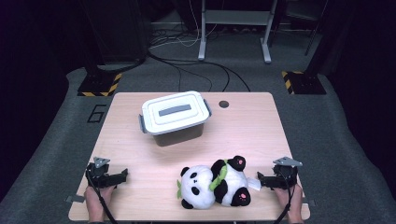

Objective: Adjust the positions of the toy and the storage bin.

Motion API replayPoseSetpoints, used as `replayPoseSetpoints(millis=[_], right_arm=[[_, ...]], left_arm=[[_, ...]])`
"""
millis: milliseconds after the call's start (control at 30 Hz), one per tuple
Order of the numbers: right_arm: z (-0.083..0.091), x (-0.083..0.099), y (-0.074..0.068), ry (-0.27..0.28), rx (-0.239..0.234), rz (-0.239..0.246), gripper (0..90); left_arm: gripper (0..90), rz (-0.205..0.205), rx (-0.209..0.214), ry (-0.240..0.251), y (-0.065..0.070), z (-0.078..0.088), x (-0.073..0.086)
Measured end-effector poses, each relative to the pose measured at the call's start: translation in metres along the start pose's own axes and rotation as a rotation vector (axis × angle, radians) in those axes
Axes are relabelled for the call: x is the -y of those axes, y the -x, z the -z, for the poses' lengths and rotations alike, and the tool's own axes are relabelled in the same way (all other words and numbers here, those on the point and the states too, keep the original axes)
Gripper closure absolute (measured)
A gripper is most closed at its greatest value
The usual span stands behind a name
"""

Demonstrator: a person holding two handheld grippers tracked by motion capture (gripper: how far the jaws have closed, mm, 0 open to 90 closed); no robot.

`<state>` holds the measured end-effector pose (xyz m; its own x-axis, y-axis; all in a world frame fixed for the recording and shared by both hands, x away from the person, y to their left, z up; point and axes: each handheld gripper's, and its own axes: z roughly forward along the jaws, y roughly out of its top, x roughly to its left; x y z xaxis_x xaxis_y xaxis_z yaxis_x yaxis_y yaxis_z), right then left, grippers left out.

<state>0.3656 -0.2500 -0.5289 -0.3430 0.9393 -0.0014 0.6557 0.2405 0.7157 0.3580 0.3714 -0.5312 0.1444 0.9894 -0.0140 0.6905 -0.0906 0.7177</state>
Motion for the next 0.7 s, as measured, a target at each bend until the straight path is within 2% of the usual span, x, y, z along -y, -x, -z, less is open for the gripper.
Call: replayPoseSetpoints(millis=[167,367,400,433,467,533,633,667,700], right_arm=[[0.000,0.000,0.000,0.000,0.000,0.000,0.0],[0.000,0.000,0.000,0.001,-0.001,0.000,0.0],[0.000,0.000,0.000,0.002,-0.001,0.001,0.0],[0.000,0.000,0.000,0.002,-0.001,0.001,0.0],[0.000,0.000,0.000,0.005,0.001,0.003,0.2],[0.000,0.000,-0.001,0.005,0.002,0.001,0.2],[0.000,0.000,0.000,0.005,0.000,0.003,0.1],[0.000,0.000,0.000,0.005,0.001,0.003,0.2],[0.000,0.000,-0.001,0.004,0.001,0.001,0.2]], left_arm=[[0.5,-0.010,0.003,0.001,-0.001,-0.001,-0.001],[1.0,-0.003,-0.007,0.002,-0.001,-0.003,-0.003],[1.0,-0.007,-0.006,-0.008,-0.001,-0.002,-0.004],[1.4,0.006,-0.011,-0.021,-0.001,-0.002,-0.005],[4.3,0.003,-0.006,-0.024,-0.001,-0.001,-0.006],[6.5,0.023,0.054,0.001,-0.002,0.003,-0.010],[6.3,0.022,0.066,0.025,-0.001,0.006,-0.015],[6.4,0.037,0.083,0.047,0.001,0.009,-0.021],[6.6,0.037,0.083,0.047,0.001,0.009,-0.021]])
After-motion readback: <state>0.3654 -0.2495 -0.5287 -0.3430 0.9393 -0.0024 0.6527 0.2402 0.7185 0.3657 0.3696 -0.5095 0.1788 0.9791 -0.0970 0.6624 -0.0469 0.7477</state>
